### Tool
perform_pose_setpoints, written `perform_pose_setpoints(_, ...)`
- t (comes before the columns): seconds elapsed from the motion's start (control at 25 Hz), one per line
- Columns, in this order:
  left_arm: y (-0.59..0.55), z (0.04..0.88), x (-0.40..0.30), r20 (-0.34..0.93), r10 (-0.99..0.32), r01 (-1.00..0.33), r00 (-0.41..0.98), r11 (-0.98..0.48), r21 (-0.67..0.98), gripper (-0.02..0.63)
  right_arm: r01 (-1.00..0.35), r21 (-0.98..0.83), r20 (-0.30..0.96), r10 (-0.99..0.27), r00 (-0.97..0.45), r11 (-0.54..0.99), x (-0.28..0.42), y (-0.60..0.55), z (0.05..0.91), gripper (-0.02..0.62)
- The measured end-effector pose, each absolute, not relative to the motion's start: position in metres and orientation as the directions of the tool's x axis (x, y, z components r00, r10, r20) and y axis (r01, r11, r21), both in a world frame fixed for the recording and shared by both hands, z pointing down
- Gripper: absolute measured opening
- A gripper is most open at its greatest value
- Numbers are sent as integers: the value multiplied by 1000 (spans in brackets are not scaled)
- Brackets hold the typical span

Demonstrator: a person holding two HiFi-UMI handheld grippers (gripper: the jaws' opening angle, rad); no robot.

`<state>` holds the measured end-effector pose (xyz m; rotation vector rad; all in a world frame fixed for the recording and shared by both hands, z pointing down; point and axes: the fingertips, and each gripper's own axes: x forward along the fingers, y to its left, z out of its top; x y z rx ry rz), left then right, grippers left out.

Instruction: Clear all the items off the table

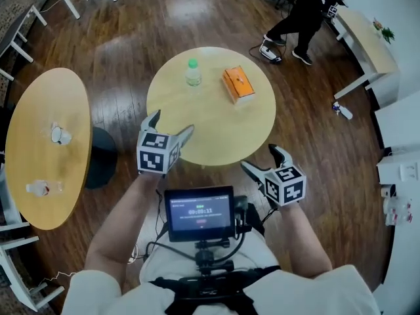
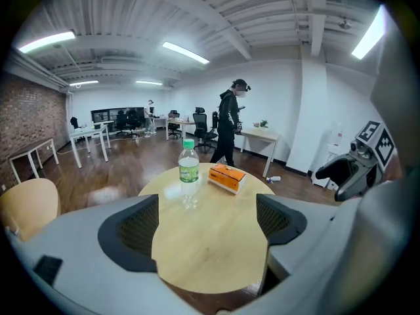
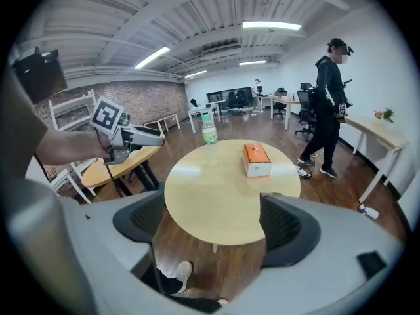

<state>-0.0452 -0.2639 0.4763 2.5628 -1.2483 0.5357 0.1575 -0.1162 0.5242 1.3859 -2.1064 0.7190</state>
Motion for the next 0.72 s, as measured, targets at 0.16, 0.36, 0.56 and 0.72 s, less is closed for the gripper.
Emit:
perform_pose_setpoints(0.16,-316,482,-35,435,-693,-776,575,-630,23,466,-937,-136,689,-649,-323,322,148,-140,529,471)
perform_pose_setpoints(0.36,-370,486,-9,436,-708,-783,556,-622,-12,466,-922,-128,699,-626,-346,366,159,-166,524,470)
perform_pose_setpoints(0.56,-413,510,17,500,-701,-807,509,-590,-7,466,-898,-145,708,-591,-387,416,187,-185,526,469)
perform_pose_setpoints(0.72,-440,533,32,537,-710,-823,454,-565,-51,466,-884,-185,723,-550,-419,430,208,-190,538,471)
